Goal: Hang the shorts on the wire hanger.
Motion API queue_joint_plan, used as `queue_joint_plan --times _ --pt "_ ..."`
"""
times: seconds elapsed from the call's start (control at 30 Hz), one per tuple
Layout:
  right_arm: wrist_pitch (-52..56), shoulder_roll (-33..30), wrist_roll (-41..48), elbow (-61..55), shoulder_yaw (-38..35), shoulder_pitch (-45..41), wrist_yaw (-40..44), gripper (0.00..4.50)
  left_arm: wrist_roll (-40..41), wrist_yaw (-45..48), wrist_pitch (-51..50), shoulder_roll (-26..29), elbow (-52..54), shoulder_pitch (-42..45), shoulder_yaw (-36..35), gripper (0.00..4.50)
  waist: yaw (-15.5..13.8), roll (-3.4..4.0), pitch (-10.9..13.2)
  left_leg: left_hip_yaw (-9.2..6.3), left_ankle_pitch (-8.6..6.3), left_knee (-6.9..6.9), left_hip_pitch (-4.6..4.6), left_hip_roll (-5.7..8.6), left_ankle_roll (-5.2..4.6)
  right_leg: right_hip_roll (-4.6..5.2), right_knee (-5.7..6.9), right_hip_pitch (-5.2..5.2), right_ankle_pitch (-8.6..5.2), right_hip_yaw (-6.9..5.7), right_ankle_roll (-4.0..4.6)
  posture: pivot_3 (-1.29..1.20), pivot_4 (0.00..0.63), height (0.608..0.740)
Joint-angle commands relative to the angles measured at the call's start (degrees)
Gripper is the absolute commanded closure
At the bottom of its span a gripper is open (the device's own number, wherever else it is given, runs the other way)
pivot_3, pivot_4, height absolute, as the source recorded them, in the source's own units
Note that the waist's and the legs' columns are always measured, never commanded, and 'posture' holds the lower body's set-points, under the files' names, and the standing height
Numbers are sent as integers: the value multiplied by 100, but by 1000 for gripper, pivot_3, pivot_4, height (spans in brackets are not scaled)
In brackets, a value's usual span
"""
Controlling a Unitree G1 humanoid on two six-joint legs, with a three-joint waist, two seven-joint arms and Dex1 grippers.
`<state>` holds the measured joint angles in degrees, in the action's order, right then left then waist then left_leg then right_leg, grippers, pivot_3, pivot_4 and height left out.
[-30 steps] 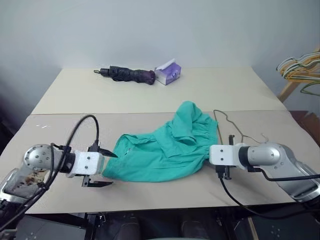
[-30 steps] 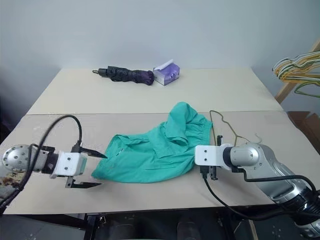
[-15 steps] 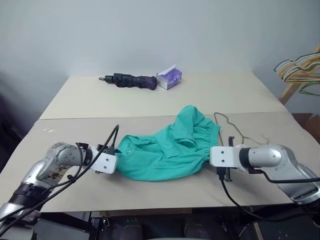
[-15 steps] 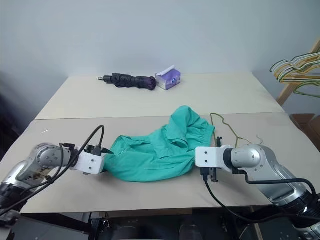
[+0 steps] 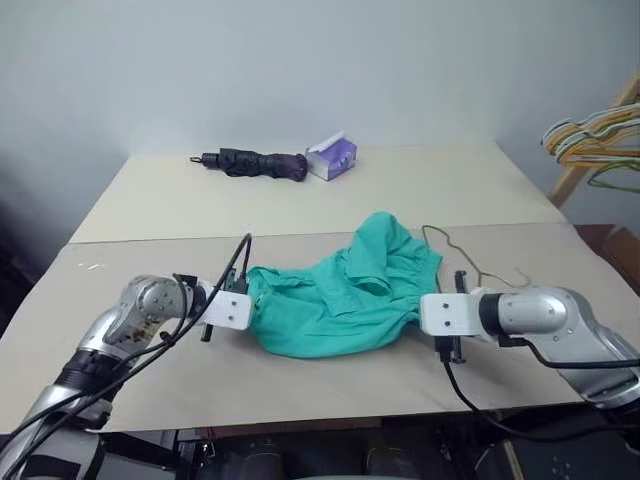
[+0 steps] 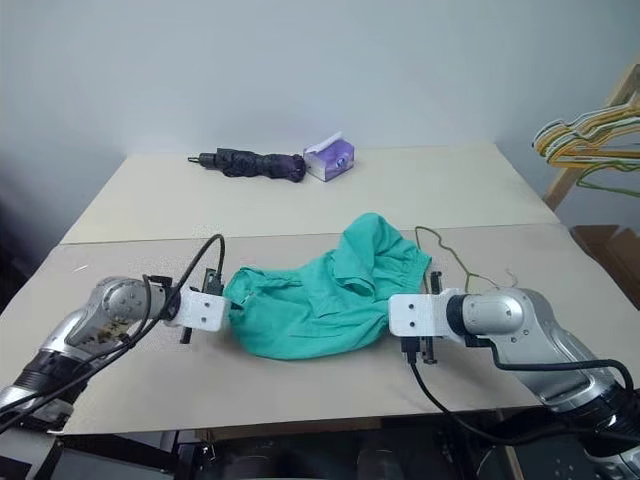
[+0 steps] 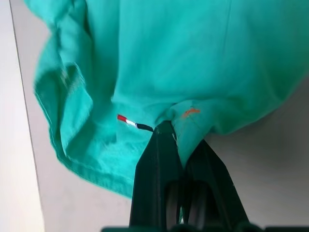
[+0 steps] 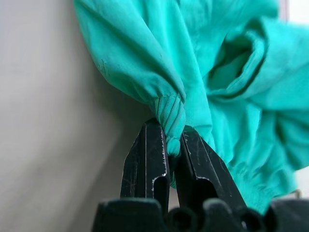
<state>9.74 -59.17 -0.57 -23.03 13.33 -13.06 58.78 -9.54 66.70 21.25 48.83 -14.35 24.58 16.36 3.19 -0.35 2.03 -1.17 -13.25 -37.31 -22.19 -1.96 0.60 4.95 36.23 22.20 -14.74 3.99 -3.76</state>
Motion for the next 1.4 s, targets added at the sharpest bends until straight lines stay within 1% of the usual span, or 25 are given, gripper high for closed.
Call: queue_joint_plan --times 0.03,0.1,0.17,0.2,0.27,0.3,0.37,0.5,0.53,0.57,0.63,0.67,0.77,0.83,0.87,0.9,0.97,1.03,1.1,1.13,1.17,1.23,1.3,1.33,1.4 --pt "-512 -279 673 -243 -572 117 629 4467 990 935 -63 532 361 125 -387 4479 56 -2 2 -1 0 1 -1 -1 0 0 1 1 -1 0 0 -99 3 740" --pt "-644 -522 1142 -299 -779 230 1174 4467 1451 1412 -239 779 556 129 -478 4479 85 -3 2 0 0 1 -2 -2 0 0 0 0 -1 0 0 -89 2 740" --pt "-747 -669 1442 -264 -883 272 1555 4467 1620 1583 -310 799 604 206 -500 4479 80 -3 2 -1 0 0 4 -2 0 0 0 -6 -2 0 -2 -75 0 740" --pt "-762 -698 1557 -195 -888 208 1711 4467 1577 1375 -396 620 565 327 -521 4479 60 -3 2 0 0 0 7 -2 0 0 2 -8 -5 0 -6 -70 0 740" --pt "-801 -536 1563 143 -810 -179 1769 4467 1455 880 -545 190 374 650 -573 4479 36 -5 1 -2 0 -4 23 -2 0 0 2 -24 -23 -2 -37 -56 0 740" --pt "-788 -399 1506 381 -766 -460 1719 4467 1352 606 -580 -3 238 815 -614 4479 32 -7 1 -2 0 -10 24 -2 0 0 2 -29 -21 -2 -39 -56 0 740" --pt "-854 -11 1201 1145 -652 -1297 1491 4467 1166 9 -750 -360 -95 1209 -727 4479 64 -13 0 -5 0 -31 21 -2 0 -4 3 -35 -17 -1 -44 -54 0 740" --pt "-1333 839 216 3307 -401 -3349 622 4467 604 -1611 -853 -997 -1321 2409 -926 4479 134 -28 12 -11 8 -54 15 0 12 -12 2 -32 6 9 -46 -55 0 740" --pt "-1464 971 52 3681 -363 -3650 477 4467 522 -1836 -818 -1076 -1564 2616 -943 4479 137 -28 12 -18 13 -52 3 2 18 -12 0 -25 16 6 -36 -55 0 740" --pt "-1633 1152 -185 4239 -308 -4102 188 4467 394 -2248 -819 -1184 -1947 2977 -975 4479 138 -28 12 -19 13 -53 7 1 19 -12 7 -25 32 7 -9 -55 0 740" --pt "-2053 1529 -970 5597 -81 -5166 -937 4467 -21 -3462 -681 -1372 -2908 3896 -996 4479 157 -28 13 -19 13 -48 -2 2 19 -12 4 -15 34 7 -7 -50 0 740" --pt "-2291 1686 -1370 6234 39 -5639 -1617 4467 -240 -4052 -632 -1426 -3377 4335 -974 4479 173 -28 15 -18 14 -51 -8 4 19 -12 12 -4 35 9 -5 -50 0 740" --pt "-2588 2169 -2261 7762 242 -6808 -4190 4467 -947 -6029 -393 -1449 -4480 5461 -801 4479 191 -31 21 -23 16 -45 -29 12 23 -3 37 30 36 9 -3 -44 0 740" --pt "-2812 2370 -2480 8375 207 -7260 -5510 4467 -1216 -7022 -124 -1428 -4917 5956 -752 4479 176 -30 20 -23 17 -29 -82 24 25 12 55 105 33 10 -1 -42 0 740" --pt "-2972 2418 -2494 8567 156 -7380 -5922 4467 -1253 -7332 2 -1418 -5057 6142 -779 4479 171 -31 20 -21 28 -10 -90 28 43 18 82 123 32 10 -1 -42 0 740" --pt "-3202 2426 -2540 8701 147 -7445 -6290 4467 -1276 -7551 135 -1400 -5157 6282 -803 4479 160 -31 20 -18 42 23 -90 31 67 26 81 132 32 10 -1 -43 0 740" --pt "-3705 2366 -2585 8811 170 -7334 -6598 4467 -1273 -7550 684 -1312 -5172 6353 -809 4479 125 -31 20 -15 51 49 -108 38 83 33 79 158 31 12 -2 -45 0 740" --pt "-4227 2237 -2750 8836 335 -7067 -6627 4467 -1242 -7202 1121 -1230 -5082 6196 -760 4479 98 -31 20 -9 53 50 -122 40 86 34 76 172 31 13 -3 -49 0 740" --pt "-4884 2063 -2747 8778 439 -6532 -6264 4467 -942 -6195 1694 -1133 -4691 5588 -714 4479 85 -30 19 -7 56 50 -125 41 91 35 61 167 31 13 -4 -49 0 740" --pt "-5105 2021 -2667 8756 409 -6349 -6078 4467 -795 -5807 1896 -1092 -4501 5340 -721 4479 82 -30 19 -9 57 52 -109 42 91 34 52 143 29 11 -6 -55 0 740" --pt "-5298 1990 -2526 8728 360 -6124 -5789 4467 -470 -5205 2110 -1034 -4191 4962 -735 4479 89 -30 19 -14 57 52 -85 42 91 33 41 107 25 5 -12 -57 0 740" --pt "-5703 1914 -2310 8624 305 -5658 -5246 4467 190 -4084 2140 -830 -3268 4040 -722 4479 164 -29 19 -11 59 51 -72 44 95 35 4 89 25 8 -13 -62 0 740" --pt "-6178 1862 -2040 8426 346 -5031 -4496 4467 1068 -2945 1681 -431 -1817 2726 -705 4479 278 -29 19 -19 70 47 -65 43 112 35 21 85 26 7 -12 -66 5 740" --pt "-6441 1803 -2032 8323 452 -4715 -4192 4467 1472 -2445 1270 -173 -1062 2061 -710 4479 381 -28 20 -20 75 49 -67 42 116 34 36 91 27 11 -11 -66 13 740" --pt "-6734 1720 -2050 8160 547 -4328 -3847 4467 1893 -1899 799 138 -128 1247 -793 4479 536 -27 21 -29 75 46 -64 31 115 25 69 90 26 9 -10 -66 21 740"
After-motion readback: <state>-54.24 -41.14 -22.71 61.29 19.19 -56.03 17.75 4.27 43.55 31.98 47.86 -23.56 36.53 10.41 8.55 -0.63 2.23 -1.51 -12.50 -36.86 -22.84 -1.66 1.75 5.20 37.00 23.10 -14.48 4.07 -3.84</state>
